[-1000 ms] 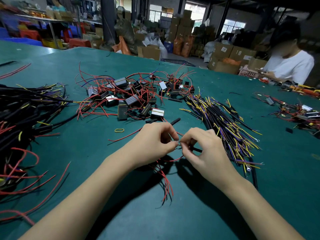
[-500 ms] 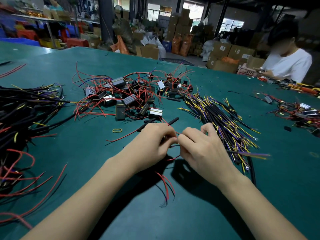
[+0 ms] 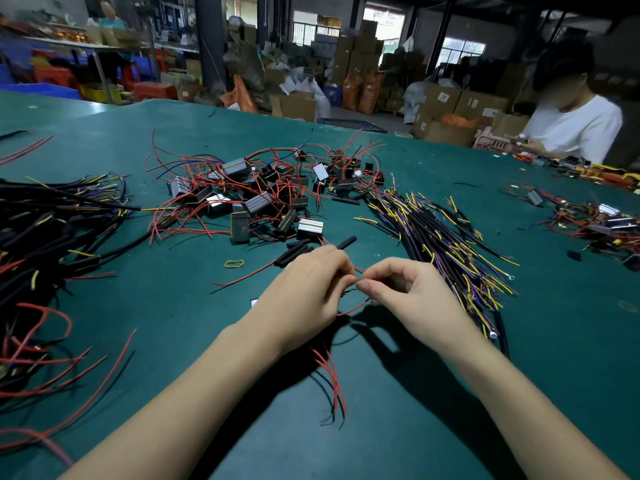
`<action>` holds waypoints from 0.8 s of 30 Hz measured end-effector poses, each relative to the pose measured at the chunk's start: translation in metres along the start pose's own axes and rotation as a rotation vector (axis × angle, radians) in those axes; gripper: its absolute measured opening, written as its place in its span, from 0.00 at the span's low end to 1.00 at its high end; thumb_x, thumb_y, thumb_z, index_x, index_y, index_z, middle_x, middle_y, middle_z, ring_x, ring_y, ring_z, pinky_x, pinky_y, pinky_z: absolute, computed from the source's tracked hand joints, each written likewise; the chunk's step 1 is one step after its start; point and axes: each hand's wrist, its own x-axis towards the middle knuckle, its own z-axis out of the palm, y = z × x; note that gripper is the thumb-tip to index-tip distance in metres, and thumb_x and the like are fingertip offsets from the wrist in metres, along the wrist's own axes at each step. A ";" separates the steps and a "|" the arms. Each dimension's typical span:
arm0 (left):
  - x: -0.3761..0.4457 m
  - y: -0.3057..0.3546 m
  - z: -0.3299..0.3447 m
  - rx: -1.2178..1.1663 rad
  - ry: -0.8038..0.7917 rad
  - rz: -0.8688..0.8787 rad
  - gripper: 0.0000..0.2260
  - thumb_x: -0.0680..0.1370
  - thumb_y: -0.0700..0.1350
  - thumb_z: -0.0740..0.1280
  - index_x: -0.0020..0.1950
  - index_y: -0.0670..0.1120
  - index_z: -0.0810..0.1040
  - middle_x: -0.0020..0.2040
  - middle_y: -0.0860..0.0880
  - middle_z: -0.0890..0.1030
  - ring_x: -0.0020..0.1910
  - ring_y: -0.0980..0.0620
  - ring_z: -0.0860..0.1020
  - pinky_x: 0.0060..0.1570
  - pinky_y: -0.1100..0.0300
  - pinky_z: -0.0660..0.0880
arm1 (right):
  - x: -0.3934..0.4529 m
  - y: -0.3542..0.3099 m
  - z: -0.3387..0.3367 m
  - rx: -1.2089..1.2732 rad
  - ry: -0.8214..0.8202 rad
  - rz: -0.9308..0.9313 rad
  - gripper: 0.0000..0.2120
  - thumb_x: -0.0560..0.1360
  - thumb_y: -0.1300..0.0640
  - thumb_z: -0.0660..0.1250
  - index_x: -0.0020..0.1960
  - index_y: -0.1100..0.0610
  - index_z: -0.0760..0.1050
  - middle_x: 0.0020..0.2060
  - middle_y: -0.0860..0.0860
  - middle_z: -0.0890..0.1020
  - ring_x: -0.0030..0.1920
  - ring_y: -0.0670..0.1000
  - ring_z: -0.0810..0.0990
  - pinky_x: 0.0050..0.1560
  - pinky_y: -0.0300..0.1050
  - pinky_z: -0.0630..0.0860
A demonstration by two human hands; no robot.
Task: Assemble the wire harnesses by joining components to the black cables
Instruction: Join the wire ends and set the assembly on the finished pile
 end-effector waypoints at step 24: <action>0.001 -0.002 -0.003 -0.127 0.043 -0.184 0.05 0.75 0.40 0.69 0.42 0.42 0.83 0.38 0.48 0.83 0.36 0.58 0.74 0.38 0.74 0.66 | -0.005 0.001 0.001 -0.316 0.015 -0.361 0.04 0.72 0.65 0.71 0.40 0.58 0.79 0.35 0.47 0.78 0.39 0.45 0.75 0.41 0.29 0.66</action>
